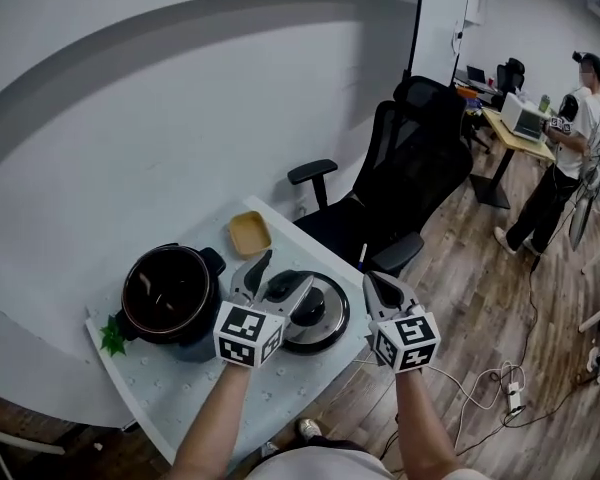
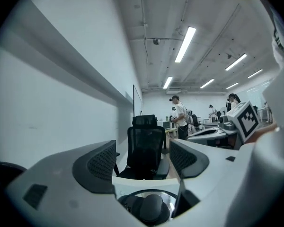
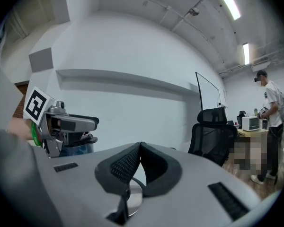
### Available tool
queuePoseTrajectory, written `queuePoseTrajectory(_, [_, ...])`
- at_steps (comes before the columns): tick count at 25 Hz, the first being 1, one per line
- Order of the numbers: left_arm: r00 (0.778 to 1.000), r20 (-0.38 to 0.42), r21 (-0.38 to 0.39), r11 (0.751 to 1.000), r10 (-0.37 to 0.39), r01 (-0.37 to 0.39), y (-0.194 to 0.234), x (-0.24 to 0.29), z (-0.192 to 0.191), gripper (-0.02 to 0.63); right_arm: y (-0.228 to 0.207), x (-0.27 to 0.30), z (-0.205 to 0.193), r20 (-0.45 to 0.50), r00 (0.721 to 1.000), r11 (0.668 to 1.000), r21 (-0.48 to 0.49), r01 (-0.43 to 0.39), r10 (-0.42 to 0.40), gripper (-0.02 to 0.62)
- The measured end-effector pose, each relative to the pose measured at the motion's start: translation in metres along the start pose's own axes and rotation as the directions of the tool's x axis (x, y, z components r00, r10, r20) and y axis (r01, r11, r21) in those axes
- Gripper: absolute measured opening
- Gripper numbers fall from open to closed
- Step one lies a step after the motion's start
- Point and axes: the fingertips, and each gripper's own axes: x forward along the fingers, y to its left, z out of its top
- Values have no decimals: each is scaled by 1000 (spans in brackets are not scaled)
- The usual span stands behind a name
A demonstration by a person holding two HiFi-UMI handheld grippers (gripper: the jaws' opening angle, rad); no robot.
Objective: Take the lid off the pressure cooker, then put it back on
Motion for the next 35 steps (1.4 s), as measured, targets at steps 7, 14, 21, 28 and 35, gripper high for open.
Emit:
queuePoseTrajectory(7, [997,58,3,998,55,-55,-4,-34,13,323,22,3,15,28,999,999,-12,-34,35,2])
queuePoseTrajectory(14, [992,38,1,993,120,-120,6,-52,-2,116,42,6,20,38,998,998,-25,-58,59,2])
queuePoseTrajectory(21, [989,39,12,990,140,-140,12,-58,-4,12,48,6,25,48,997,998,-29,-55,56,2])
queuePoseTrajectory(28, [986,25,3,987,163,-163,15,-60,-7,12,51,4,28,51,997,998,-31,-53,54,2])
queuePoseTrajectory(35, [989,28,9,990,143,-143,10,-56,-6,12,49,3,26,50,998,999,-29,-46,47,2])
